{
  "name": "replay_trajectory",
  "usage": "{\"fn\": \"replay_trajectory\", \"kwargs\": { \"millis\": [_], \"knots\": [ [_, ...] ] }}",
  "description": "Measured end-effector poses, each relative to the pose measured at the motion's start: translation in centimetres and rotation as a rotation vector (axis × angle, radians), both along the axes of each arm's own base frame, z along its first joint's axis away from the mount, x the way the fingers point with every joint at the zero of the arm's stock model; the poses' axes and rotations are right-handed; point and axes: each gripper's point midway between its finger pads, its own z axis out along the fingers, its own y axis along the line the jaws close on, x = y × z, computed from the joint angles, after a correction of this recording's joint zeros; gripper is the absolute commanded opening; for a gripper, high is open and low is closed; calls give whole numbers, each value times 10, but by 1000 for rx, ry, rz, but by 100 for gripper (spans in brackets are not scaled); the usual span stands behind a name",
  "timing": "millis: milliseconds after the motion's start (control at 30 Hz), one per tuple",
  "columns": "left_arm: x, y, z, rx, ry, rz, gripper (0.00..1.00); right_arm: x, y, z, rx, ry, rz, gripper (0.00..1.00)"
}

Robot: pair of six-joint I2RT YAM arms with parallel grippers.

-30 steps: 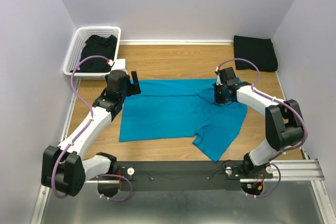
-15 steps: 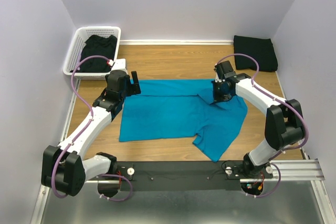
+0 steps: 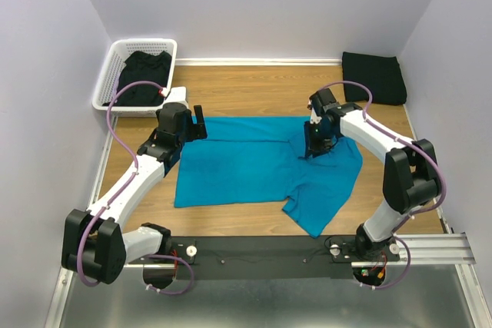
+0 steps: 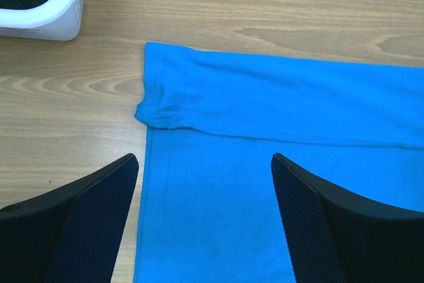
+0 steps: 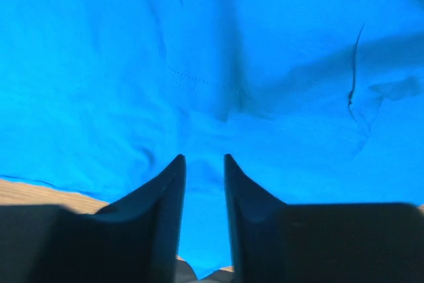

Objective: Fold and stack the t-shirts
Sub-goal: Fold the tshirt

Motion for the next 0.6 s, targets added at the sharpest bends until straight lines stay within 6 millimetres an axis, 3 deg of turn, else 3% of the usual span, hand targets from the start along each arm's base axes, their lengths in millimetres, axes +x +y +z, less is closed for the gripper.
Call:
{"fn": "replay_trajectory", "kwargs": {
  "millis": [67,200,367,600],
  "knots": [
    [0,0,0,0,0,-1,89,1,1,3,5,-4,-3,47],
    [0,0,0,3,0,-2,89,7,-7,15,-24,-61,-43,49],
    [0,0,0,3,0,-3,89,18,-36,33,-49,-169,-161,47],
    [0,0,0,6,0,-4,89,7,-89,-1,-79,-124,-349,45]
  ]
}}
